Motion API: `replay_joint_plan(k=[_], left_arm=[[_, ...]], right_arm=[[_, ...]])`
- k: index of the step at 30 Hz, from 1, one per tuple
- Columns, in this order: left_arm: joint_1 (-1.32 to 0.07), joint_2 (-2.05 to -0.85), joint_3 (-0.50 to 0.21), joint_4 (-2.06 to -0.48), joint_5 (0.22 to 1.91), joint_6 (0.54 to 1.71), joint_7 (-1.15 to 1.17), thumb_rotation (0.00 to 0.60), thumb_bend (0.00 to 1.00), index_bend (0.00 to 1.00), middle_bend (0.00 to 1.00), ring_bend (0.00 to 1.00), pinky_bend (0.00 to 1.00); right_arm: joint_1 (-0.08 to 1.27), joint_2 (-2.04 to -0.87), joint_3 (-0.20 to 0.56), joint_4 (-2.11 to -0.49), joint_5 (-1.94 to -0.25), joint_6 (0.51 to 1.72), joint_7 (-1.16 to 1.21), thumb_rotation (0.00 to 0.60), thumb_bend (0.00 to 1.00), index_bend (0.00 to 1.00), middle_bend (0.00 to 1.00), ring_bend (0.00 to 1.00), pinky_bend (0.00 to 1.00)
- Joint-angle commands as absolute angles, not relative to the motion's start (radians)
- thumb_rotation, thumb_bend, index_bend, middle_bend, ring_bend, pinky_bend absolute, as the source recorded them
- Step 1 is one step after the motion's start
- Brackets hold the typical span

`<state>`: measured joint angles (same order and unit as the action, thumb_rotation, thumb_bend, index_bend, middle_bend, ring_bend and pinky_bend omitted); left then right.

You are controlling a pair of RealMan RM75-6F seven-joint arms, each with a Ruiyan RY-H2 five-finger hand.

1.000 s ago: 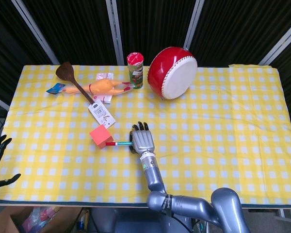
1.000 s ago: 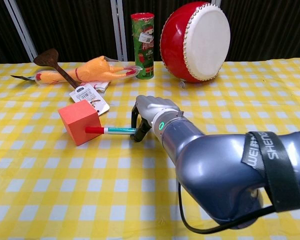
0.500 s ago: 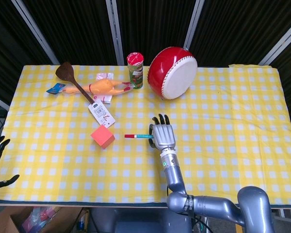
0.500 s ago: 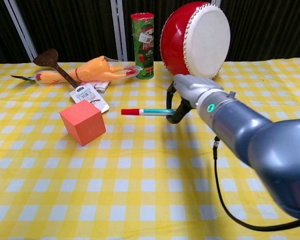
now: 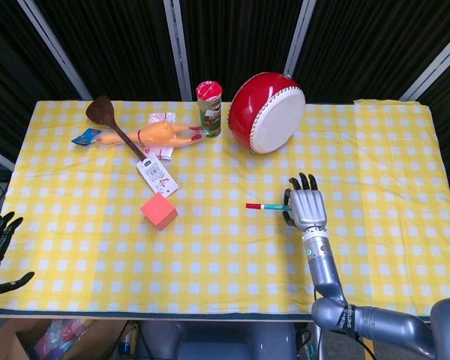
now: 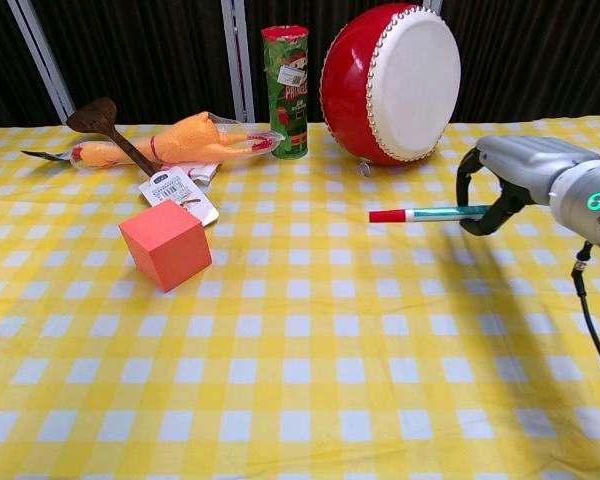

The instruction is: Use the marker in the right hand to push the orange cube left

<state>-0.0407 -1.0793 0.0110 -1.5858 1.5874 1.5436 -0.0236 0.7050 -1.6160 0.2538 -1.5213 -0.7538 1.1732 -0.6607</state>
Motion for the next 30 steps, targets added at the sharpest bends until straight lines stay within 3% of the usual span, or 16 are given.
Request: replay_joint_plan(k=[1, 7, 10, 17, 20, 30], left_arm=[[-0.041, -1.081, 0.010, -1.585, 1.585, 1.544, -0.020, 0.600, 0.00, 0.00, 0.00, 0.00, 0.00], [-0.042, -1.085, 0.008, -1.587, 1.577, 1.538, -0.006, 0.600, 0.00, 0.00, 0.00, 0.00, 0.00], [-0.042, -1.087, 0.005, -1.589, 1.573, 1.536, 0.002, 0.600, 0.00, 0.00, 0.00, 0.00, 0.00], [-0.041, -1.089, 0.001, -1.594, 1.563, 1.535, 0.008, 0.600, 0.00, 0.00, 0.00, 0.00, 0.00], [-0.039, -1.089, 0.001, -1.592, 1.565, 1.540, 0.010, 0.600, 0.00, 0.00, 0.00, 0.00, 0.00], [-0.032, -1.087, -0.004, -1.588, 1.561, 1.556, -0.002, 0.600, 0.00, 0.00, 0.00, 0.00, 0.00]], right_arm=[[0.683, -1.583, 0.228, -1.495, -0.769, 1.140, -0.632, 0.600, 0.55, 0.65, 0.20, 0.00, 0.00], [0.654, -1.561, 0.209, -1.458, -0.763, 1.102, -0.577, 0.600, 0.55, 0.64, 0.20, 0.00, 0.00], [0.646, -1.560, 0.199, -1.443, -0.765, 1.089, -0.563, 0.600, 0.55, 0.56, 0.20, 0.00, 0.00], [0.640, -1.541, 0.175, -1.461, -0.767, 1.099, -0.602, 0.600, 0.55, 0.17, 0.06, 0.00, 0.00], [0.634, -1.528, 0.167, -1.489, -0.759, 1.118, -0.630, 0.600, 0.55, 0.09, 0.03, 0.00, 0.00], [0.549, -1.388, 0.129, -1.712, -0.837, 1.242, -0.610, 0.600, 0.55, 0.07, 0.03, 0.00, 0.00]])
